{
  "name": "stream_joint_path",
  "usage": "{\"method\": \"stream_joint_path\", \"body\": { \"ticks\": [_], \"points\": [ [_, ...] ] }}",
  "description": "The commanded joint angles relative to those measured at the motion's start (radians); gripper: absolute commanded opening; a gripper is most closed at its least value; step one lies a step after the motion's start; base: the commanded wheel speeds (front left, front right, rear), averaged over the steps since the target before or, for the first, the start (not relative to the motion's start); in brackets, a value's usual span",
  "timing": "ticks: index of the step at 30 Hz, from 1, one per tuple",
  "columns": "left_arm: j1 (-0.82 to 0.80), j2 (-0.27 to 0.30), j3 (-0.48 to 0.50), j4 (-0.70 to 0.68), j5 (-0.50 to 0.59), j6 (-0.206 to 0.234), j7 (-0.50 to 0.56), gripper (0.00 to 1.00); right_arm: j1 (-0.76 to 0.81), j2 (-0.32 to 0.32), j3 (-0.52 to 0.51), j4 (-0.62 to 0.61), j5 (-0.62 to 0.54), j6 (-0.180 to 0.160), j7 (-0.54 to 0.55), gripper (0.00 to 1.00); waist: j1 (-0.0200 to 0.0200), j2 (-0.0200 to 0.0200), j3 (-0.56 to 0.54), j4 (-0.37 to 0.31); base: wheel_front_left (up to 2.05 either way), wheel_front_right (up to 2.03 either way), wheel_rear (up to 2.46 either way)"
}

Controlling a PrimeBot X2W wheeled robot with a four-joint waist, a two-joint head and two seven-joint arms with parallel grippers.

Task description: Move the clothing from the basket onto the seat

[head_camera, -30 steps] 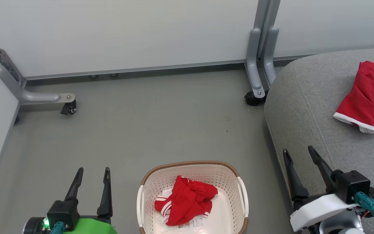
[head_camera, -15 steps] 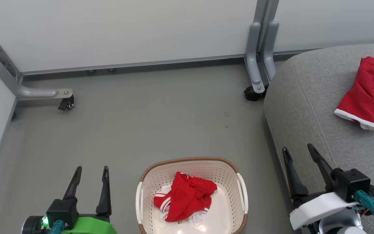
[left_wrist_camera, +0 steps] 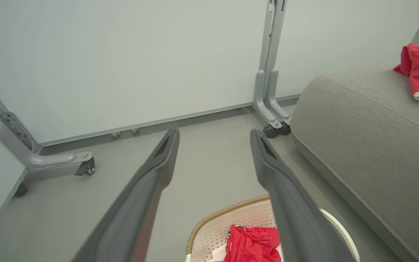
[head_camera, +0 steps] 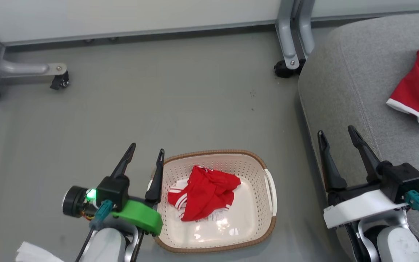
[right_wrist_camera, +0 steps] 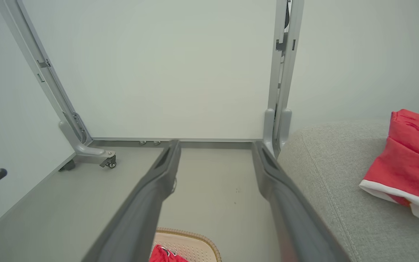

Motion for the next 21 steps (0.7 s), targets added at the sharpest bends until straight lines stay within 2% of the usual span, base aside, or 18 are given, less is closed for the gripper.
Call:
{"method": "stream_joint_path", "body": {
  "ticks": [1,12,21],
  "points": [
    [-0.042,0.001,-0.018,0.024,-0.003,-0.003,-0.001,1.00,-0.027,-0.003,0.002,-0.012,-0.008,0.000,-0.006,1.00,0.0000,0.0000,0.120,-0.028,0.00,0.00,0.00],
    [-0.292,-0.001,-0.213,0.255,0.026,-0.009,-0.001,1.00,-0.163,-0.002,0.022,-0.024,0.001,0.000,-0.056,1.00,0.0000,0.0000,0.396,-0.088,0.00,0.00,0.00],
    [-0.468,-0.002,-0.320,0.456,-0.003,-0.009,-0.001,1.00,-0.242,-0.002,0.044,-0.009,0.018,0.000,-0.105,1.00,0.0000,0.0000,0.567,-0.130,0.00,0.00,0.00]
  ]
}}
